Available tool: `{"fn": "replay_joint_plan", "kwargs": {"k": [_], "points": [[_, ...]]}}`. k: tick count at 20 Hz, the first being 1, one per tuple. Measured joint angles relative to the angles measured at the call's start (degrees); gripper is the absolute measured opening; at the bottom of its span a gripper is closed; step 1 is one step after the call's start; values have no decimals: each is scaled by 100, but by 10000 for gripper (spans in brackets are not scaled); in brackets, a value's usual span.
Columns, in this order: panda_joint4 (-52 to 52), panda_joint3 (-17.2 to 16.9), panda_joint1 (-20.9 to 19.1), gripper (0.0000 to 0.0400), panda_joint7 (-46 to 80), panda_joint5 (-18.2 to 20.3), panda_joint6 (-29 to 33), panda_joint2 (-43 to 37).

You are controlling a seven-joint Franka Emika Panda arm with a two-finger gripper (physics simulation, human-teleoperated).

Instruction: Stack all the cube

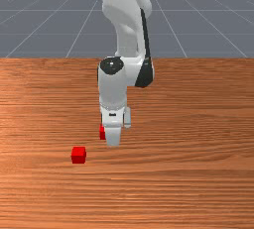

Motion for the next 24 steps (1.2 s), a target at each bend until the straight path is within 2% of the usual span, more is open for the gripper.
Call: {"fn": "replay_joint_plan", "kwargs": {"k": [7, 19, 24], "points": [[-69, -3, -57, 400, -45, 22, 174, 8], [91, 68, -160, 400, -165, 102, -3, 98], [-418, 14, -121, 400, -116, 50, 398, -151]]}}
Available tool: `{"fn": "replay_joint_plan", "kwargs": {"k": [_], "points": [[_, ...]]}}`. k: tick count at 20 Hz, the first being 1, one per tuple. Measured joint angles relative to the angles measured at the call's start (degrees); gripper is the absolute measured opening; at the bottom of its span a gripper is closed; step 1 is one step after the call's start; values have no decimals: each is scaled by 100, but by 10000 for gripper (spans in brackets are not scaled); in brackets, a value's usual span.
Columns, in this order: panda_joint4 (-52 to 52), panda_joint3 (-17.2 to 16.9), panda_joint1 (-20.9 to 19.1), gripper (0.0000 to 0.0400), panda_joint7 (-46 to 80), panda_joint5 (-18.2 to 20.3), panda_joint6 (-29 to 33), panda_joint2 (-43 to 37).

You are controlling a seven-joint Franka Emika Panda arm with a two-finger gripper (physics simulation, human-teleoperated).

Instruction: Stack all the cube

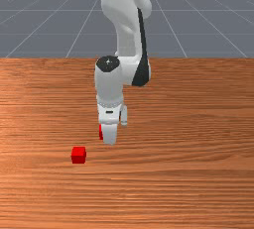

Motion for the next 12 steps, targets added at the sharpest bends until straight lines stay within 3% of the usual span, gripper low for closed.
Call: {"fn": "replay_joint_plan", "kwargs": {"k": [12], "points": [[200, -25, -101, 400, -128, -18, -198, 185]]}}
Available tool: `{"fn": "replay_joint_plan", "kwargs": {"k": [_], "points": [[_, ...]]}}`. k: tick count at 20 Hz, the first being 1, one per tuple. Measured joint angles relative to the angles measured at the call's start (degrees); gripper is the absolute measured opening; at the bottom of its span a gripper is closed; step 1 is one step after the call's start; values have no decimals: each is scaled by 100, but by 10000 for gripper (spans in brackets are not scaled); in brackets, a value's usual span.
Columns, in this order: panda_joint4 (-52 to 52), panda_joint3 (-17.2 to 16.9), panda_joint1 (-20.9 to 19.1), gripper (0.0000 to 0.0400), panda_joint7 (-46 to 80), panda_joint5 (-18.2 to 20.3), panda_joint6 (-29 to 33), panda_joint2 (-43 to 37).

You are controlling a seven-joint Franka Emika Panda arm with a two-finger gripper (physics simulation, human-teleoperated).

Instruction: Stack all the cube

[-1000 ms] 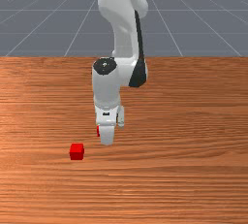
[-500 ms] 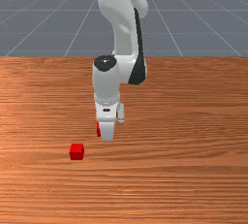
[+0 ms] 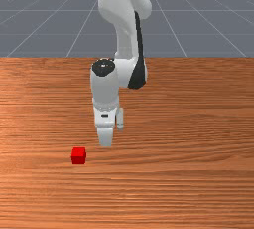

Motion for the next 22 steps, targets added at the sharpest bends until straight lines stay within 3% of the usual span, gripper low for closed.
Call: {"fn": "replay_joint_plan", "kwargs": {"k": [7, 20, 21, 22], "points": [[-107, 11, -21, 400, -28, 12, 266, 25], [-90, -57, 37, 400, 31, -62, 129, -48], [-94, -102, 78, 244, 82, -104, 136, -49], [-90, -74, 52, 196, 48, -78, 132, -50]]}}
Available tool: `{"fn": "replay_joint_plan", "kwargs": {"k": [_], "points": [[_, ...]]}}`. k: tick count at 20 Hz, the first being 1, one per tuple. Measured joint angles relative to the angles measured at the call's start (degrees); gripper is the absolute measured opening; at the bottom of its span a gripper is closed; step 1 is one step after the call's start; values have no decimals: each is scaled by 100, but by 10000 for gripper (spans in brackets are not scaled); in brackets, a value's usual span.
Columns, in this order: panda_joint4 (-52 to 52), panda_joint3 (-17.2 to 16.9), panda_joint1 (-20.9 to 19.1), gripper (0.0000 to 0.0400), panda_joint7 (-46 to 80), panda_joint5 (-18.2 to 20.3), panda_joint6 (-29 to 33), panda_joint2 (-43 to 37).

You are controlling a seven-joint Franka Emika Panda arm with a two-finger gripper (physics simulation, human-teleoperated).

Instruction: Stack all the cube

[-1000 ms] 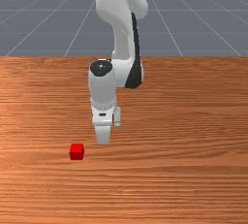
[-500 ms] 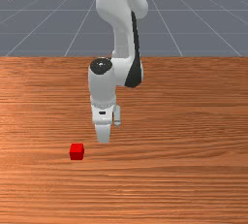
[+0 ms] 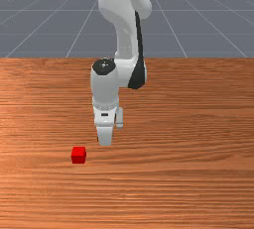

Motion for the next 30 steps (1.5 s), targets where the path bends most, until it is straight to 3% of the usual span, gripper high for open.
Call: {"fn": "replay_joint_plan", "kwargs": {"k": [9, 19, 23, 25, 30], "points": [[-64, 158, -160, 194, -202, 168, -168, -184], [-366, 87, -95, 194, -123, 100, -164, -714], [-191, 93, -212, 194, -422, 52, -463, -702], [-174, -76, -143, 194, -198, -80, -443, -685], [-63, -1, -319, 194, -423, 54, -618, -649]]}}
